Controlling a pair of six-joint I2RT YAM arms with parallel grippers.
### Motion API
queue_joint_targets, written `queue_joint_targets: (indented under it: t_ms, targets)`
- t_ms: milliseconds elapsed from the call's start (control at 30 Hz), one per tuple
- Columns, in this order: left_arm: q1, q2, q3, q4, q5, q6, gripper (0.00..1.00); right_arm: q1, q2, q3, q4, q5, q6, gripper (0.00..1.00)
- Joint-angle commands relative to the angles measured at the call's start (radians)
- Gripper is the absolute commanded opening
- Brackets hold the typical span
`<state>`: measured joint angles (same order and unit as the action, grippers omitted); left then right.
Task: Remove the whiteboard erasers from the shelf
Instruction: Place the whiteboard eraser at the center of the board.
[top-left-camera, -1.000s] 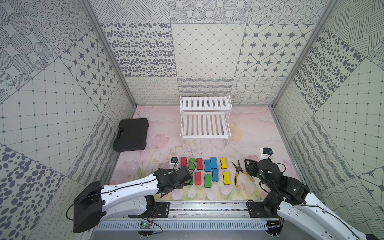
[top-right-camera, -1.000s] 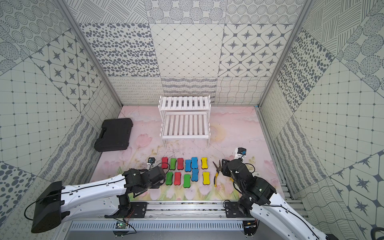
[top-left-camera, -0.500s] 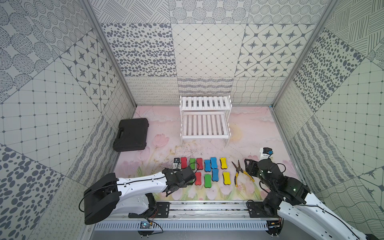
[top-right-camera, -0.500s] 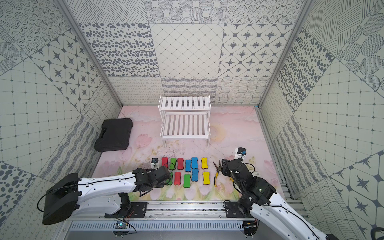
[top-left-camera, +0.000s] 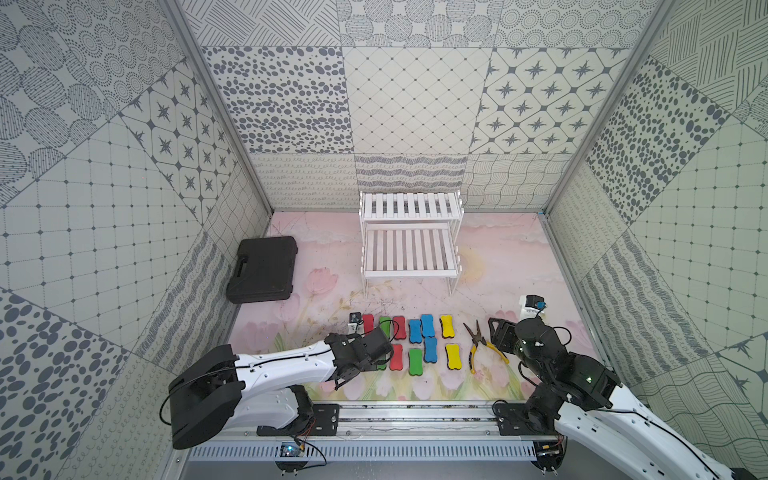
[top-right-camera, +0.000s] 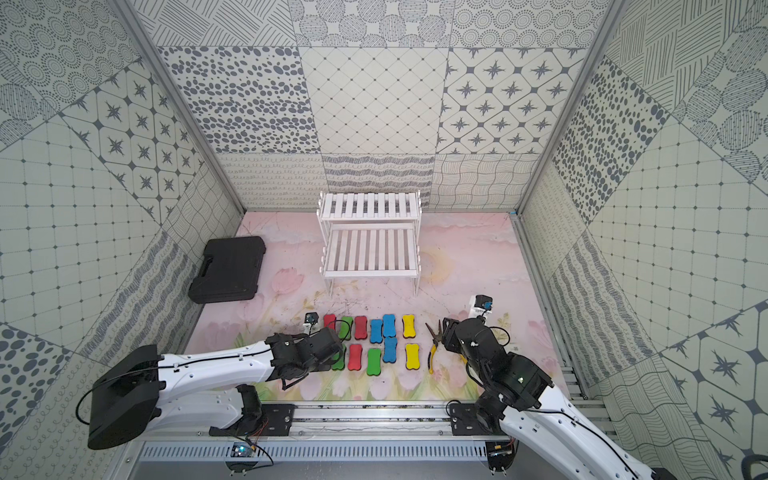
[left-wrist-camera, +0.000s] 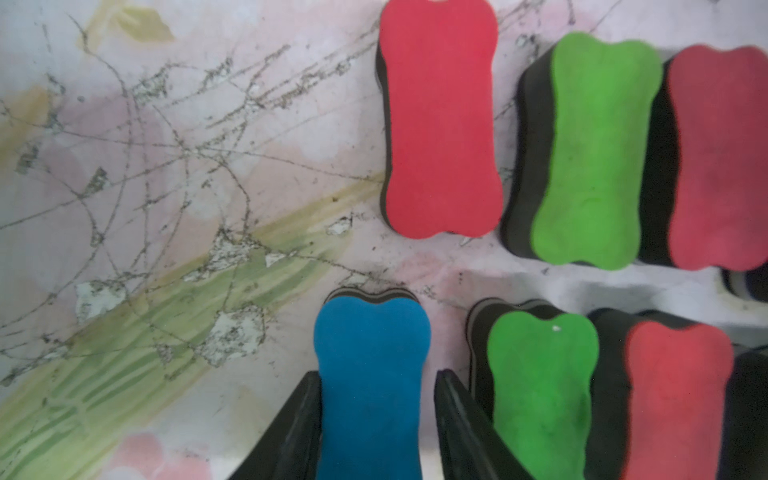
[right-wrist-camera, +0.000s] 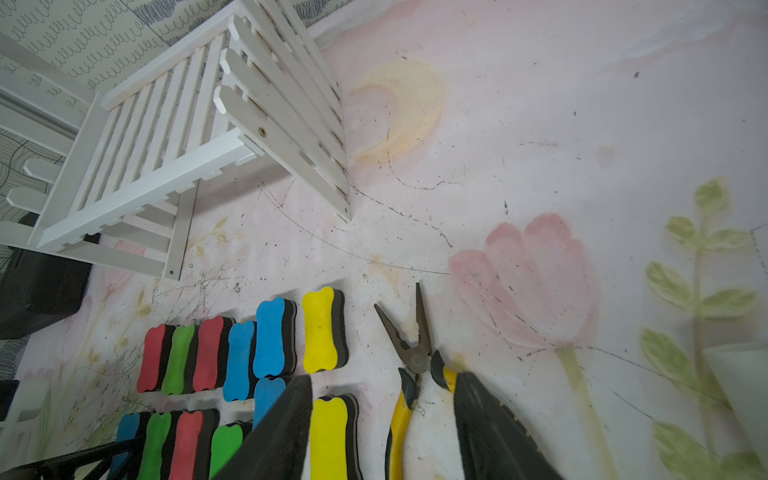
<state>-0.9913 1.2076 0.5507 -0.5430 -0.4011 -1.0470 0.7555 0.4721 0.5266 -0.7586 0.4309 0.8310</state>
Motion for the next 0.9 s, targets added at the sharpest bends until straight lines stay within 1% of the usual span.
queue_joint_targets:
  t_ms: [0,100,200,267,367,400,500,567,667,767,800,867]
  targets:
    - [0.005,-0.049,0.022,-0.066,0.004,-0.007,0.53,-0.006,0.007,-0.003,0.031,-0.001,0.007,0.59]
    - [0.002,-0.083,0.021,-0.087,0.008,-0.017,0.58,-0.005,0.006,-0.003,0.032,-0.003,0.007,0.60]
    - [-0.005,-0.123,0.014,-0.103,0.009,-0.034,0.64,-0.005,0.006,-0.001,0.030,-0.005,0.005,0.61]
    - [-0.008,-0.153,0.013,-0.120,-0.001,-0.039,0.74,-0.005,0.010,0.002,0.031,-0.006,0.002,0.63]
    - [-0.008,-0.194,0.023,-0.157,-0.033,-0.034,0.86,-0.005,0.016,0.004,0.032,-0.007,-0.001,0.65]
    - [-0.008,-0.207,0.030,-0.174,-0.050,-0.027,0.99,-0.006,0.019,0.006,0.032,-0.006,-0.001,0.66]
    - [0.008,-0.248,0.077,-0.238,-0.113,0.005,0.99,-0.006,0.029,0.009,0.032,-0.008,-0.003,0.69]
    - [0.044,-0.281,0.118,-0.276,-0.159,0.036,0.99,-0.006,0.034,0.009,0.033,-0.002,-0.002,0.72]
    - [0.156,-0.333,0.160,-0.288,-0.213,0.112,0.99,-0.006,0.042,0.009,0.043,0.010,0.000,0.74]
    - [0.278,-0.350,0.189,-0.244,-0.246,0.196,1.00,-0.005,0.049,0.009,0.054,0.022,0.003,0.78]
    - [0.315,-0.344,0.198,-0.226,-0.242,0.218,0.99,-0.005,0.053,0.009,0.056,0.025,0.003,0.83]
    - [0.359,-0.327,0.183,-0.122,-0.216,0.283,1.00,-0.006,0.064,0.009,0.062,0.030,0.005,0.85]
